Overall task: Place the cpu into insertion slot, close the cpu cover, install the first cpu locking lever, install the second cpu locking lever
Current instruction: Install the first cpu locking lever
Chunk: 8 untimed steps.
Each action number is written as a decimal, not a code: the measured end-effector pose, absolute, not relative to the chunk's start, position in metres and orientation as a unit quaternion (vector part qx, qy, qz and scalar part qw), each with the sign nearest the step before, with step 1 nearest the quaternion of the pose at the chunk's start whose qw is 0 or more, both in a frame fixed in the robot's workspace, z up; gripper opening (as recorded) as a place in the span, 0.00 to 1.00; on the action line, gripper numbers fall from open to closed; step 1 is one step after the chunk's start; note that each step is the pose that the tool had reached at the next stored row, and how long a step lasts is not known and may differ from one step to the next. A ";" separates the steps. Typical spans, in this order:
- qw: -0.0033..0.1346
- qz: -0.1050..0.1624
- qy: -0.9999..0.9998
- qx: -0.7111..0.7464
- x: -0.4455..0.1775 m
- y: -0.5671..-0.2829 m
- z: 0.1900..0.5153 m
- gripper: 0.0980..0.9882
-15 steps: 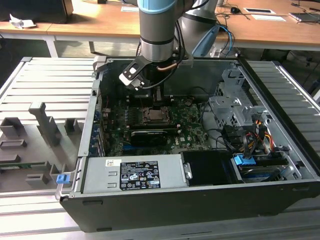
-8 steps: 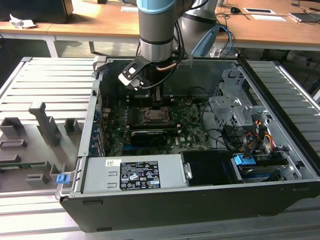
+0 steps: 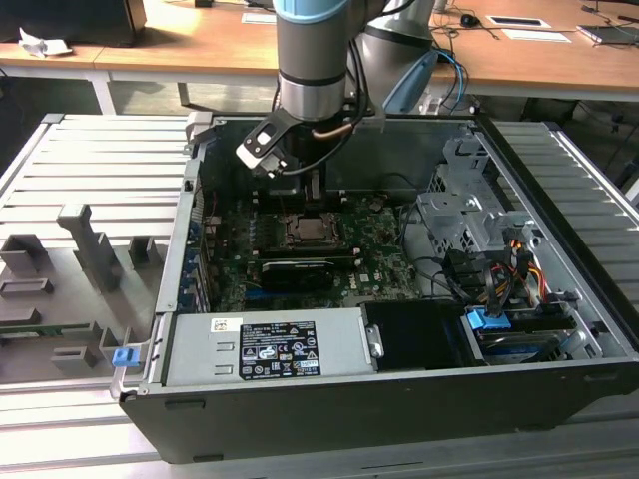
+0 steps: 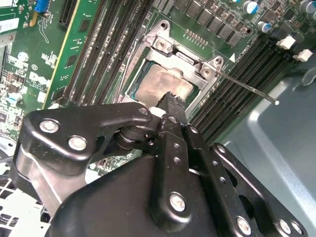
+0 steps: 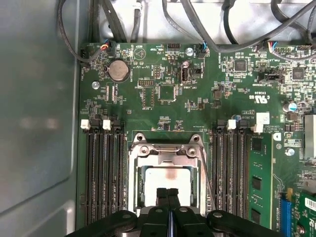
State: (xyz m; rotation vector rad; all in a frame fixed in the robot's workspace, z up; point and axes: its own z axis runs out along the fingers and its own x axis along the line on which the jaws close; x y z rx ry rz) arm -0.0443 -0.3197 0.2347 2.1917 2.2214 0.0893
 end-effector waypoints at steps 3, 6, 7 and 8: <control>0.010 0.029 0.712 0.702 -0.044 -0.320 0.252 0.01; 0.010 0.029 0.711 0.702 -0.044 -0.320 0.265 0.01; 0.010 0.029 0.712 0.702 -0.044 -0.320 0.272 0.01; 0.010 0.029 0.712 0.702 -0.044 -0.320 0.272 0.01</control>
